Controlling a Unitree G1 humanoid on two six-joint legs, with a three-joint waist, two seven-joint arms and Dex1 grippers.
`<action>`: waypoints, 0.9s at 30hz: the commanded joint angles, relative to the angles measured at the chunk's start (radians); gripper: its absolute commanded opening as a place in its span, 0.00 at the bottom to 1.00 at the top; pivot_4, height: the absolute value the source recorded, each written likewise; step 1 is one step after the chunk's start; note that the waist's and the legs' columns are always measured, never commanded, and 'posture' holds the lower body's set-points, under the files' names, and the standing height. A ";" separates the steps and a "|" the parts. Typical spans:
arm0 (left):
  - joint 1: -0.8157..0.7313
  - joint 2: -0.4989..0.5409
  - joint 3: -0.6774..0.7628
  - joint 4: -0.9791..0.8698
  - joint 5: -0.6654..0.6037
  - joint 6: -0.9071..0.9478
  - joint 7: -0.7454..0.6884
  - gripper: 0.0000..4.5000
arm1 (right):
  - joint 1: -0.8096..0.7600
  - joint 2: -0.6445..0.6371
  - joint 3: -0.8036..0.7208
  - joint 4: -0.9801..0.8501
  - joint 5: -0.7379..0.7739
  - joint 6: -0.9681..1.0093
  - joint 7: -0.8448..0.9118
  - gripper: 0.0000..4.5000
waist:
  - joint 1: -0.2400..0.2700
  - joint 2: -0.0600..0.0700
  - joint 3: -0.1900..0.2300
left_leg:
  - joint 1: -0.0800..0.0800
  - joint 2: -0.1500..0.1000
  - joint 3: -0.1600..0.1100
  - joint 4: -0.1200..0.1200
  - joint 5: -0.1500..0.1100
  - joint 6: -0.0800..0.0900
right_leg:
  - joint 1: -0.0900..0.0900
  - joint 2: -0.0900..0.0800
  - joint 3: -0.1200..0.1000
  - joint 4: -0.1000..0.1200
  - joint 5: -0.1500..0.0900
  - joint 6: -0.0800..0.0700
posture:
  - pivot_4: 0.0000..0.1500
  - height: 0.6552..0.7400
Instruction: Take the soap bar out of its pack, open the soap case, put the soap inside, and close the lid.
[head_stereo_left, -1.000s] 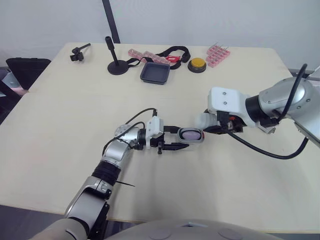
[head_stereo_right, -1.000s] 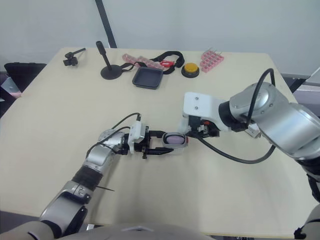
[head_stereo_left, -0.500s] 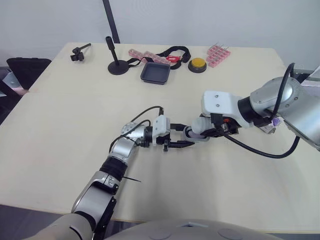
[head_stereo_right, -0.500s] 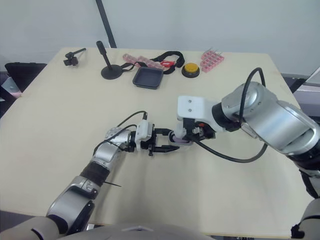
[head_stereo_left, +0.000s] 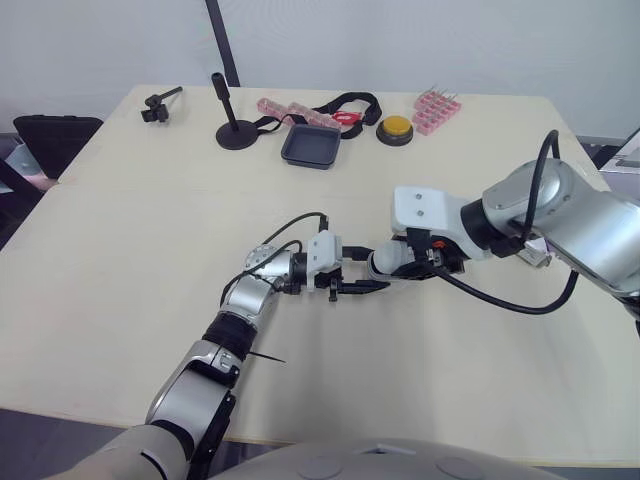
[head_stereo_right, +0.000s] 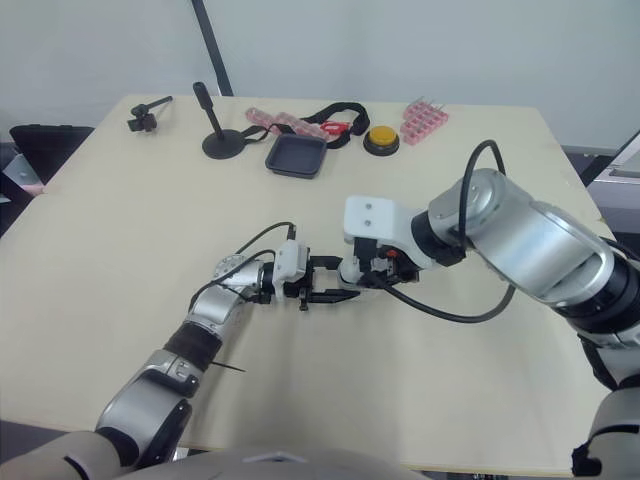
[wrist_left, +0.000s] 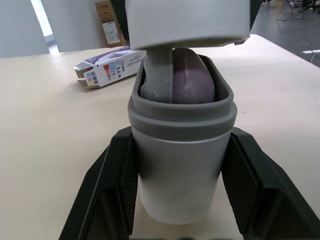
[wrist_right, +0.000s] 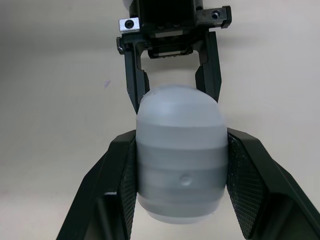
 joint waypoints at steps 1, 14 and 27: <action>-0.019 -0.007 0.014 -0.024 -0.010 -0.027 0.012 0.41 | -0.020 0.001 0.010 -0.006 -0.013 -0.013 -0.002 0.44 | 0.000 0.000 0.000 | 0.000 0.000 0.000 0.000 0.000 0.000 | 0.000 0.000 0.000 0.000 0.000 0.000 | 1.00 1.00; -0.058 -0.027 0.008 0.034 0.031 -0.051 0.043 0.41 | -0.070 0.005 0.102 0.003 -0.055 0.001 0.013 0.44 | 0.000 0.000 0.000 | 0.000 0.000 0.000 0.001 0.000 0.000 | 0.000 0.000 0.000 0.001 0.000 0.000 | 1.00 1.00; -0.079 -0.066 0.018 0.083 0.046 -0.079 0.082 0.41 | -0.088 -0.005 0.130 0.007 -0.070 0.010 0.028 0.44 | 0.004 0.000 0.000 | 0.000 0.000 0.000 0.001 0.000 0.000 | 0.000 0.000 0.000 0.001 0.000 0.000 | 1.00 1.00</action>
